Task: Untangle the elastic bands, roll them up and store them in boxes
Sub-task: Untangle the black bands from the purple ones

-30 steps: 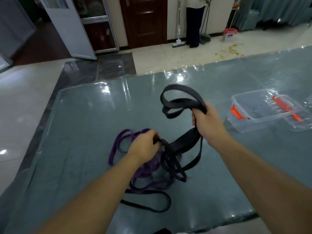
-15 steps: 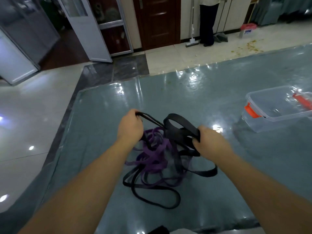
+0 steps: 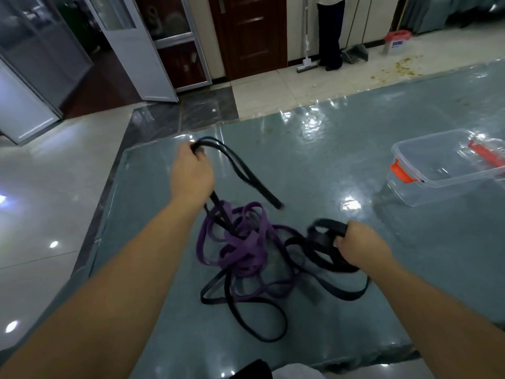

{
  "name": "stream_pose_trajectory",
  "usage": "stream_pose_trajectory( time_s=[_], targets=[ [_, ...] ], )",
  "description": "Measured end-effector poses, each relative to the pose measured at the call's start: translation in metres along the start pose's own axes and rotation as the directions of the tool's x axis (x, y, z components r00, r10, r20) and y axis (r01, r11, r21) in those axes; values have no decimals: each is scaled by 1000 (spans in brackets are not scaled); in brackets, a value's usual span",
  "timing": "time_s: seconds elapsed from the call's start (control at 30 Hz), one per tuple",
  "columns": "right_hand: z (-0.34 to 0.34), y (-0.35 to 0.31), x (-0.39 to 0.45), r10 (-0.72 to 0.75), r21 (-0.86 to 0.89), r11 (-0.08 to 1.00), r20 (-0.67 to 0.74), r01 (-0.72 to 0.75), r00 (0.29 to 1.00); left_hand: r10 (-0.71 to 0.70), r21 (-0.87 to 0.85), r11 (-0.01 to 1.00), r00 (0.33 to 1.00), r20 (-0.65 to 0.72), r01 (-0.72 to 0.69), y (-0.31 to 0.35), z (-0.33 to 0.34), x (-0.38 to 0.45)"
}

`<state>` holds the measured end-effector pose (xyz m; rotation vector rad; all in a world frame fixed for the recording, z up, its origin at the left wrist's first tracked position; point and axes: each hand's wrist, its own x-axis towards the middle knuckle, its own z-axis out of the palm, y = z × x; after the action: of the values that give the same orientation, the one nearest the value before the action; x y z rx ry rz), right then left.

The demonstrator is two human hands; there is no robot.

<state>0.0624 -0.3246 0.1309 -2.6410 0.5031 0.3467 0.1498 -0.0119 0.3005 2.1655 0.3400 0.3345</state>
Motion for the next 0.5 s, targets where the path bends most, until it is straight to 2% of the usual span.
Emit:
stream_pose_trajectory(
  time_s=[0.1, 0.3, 0.37, 0.43, 0.5],
  targets=[
    [7, 33, 6, 96, -42, 995, 24, -95, 995, -12, 2, 1000, 999, -37, 12, 1, -12, 8],
    [20, 81, 9, 281, 115, 952, 32, -283, 959, -34, 0, 999, 996, 80, 34, 4, -14, -3],
    [21, 81, 9, 300, 101, 946, 85, -308, 950, -56, -33, 998, 995, 81, 59, 5, -14, -3],
    [22, 70, 12, 294, 7, 955, 107, -296, 950, -85, -114, 989, 992, 98, 96, 13, -15, -3],
    [18, 43, 13, 204, -39, 979, 111, -201, 973, -132, -227, 960, 978, 161, 167, 23, -15, -4]
  ],
)
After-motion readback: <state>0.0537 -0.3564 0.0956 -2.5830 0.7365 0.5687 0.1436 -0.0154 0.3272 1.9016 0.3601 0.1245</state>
